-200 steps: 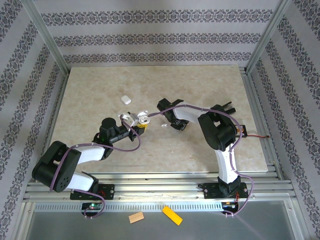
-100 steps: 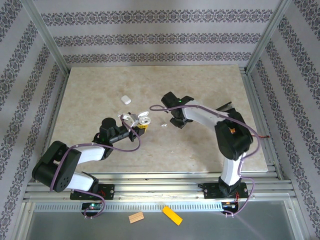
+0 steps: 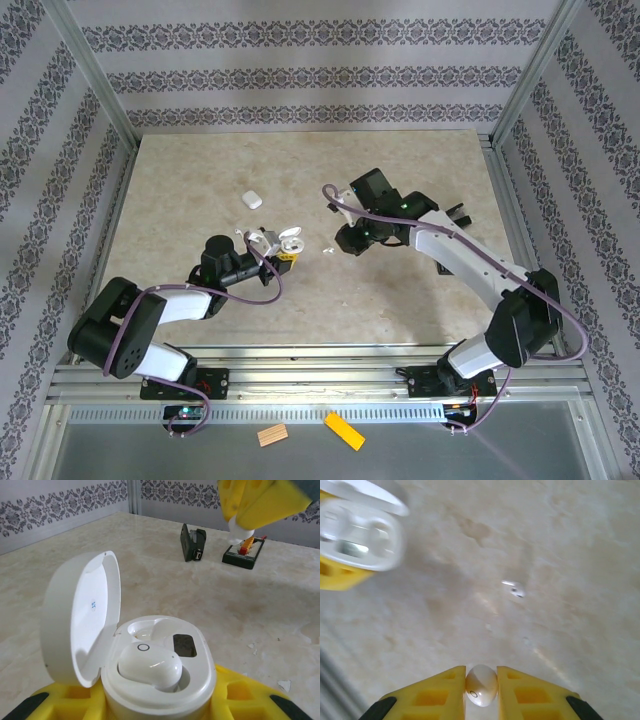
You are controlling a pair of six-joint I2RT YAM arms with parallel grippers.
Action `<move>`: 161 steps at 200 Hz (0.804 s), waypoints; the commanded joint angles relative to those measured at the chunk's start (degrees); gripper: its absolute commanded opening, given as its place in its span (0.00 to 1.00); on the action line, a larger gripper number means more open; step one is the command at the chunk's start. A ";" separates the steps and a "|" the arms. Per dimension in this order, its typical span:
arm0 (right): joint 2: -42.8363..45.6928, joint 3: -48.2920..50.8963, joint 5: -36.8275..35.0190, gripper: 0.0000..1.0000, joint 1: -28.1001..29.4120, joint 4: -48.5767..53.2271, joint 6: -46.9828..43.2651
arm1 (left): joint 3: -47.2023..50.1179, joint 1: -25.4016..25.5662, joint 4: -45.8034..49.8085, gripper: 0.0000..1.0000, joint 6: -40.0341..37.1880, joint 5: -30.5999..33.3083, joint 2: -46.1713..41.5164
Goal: Insert the wireless bluetooth earbuds into the charging case
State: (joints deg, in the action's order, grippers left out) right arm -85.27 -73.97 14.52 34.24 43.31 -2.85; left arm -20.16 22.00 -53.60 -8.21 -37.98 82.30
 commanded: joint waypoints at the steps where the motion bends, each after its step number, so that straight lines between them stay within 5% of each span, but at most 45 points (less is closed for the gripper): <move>1: 1.83 -0.12 11.92 0.20 0.17 -2.39 1.96 | -1.17 -0.63 -5.32 0.28 -1.73 -4.66 0.67; 94: -3.31 -4.32 20.65 0.21 3.32 -7.74 3.07 | -1.27 -0.25 -10.60 0.28 1.92 -13.65 2.06; 161: -5.67 -4.40 19.43 0.21 3.97 -8.19 2.44 | -0.92 -0.26 -14.60 0.28 4.95 -15.20 2.54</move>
State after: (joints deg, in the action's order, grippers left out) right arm -90.32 -77.14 33.19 37.41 36.12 -0.14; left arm -20.18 22.00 -63.57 -4.99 -50.98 84.66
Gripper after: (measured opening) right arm 0.212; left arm 0.345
